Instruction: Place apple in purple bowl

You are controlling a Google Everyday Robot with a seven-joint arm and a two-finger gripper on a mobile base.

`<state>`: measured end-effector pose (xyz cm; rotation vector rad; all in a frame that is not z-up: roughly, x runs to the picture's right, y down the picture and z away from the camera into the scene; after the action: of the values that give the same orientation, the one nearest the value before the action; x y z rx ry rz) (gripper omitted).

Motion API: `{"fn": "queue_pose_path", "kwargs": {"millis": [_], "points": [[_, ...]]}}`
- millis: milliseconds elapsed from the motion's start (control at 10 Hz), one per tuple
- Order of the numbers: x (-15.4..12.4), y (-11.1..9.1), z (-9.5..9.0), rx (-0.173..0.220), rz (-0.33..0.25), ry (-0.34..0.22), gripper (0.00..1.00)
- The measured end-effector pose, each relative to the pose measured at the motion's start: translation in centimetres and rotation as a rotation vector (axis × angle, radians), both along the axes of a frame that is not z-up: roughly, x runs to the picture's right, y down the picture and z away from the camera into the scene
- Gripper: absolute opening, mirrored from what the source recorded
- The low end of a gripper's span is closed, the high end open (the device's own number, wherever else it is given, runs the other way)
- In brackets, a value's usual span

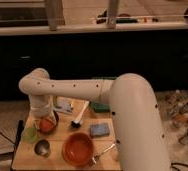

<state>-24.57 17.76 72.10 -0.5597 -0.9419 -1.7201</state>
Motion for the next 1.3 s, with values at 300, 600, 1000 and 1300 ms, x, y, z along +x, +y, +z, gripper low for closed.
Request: {"fn": "queue_pose_path", "kwargs": {"millis": [300,600,1000,1300], "points": [[-1.1,-0.9,0.8,0.021,0.001,0.007,0.0],[-1.7,-2.1,1.7,0.049,0.021,0.016,0.0],[-2.7,-4.3,2.7,0.082,0.042,0.007,0.32],[-2.8,-4.8,2.8,0.083,0.026,0.017,0.64]]}}
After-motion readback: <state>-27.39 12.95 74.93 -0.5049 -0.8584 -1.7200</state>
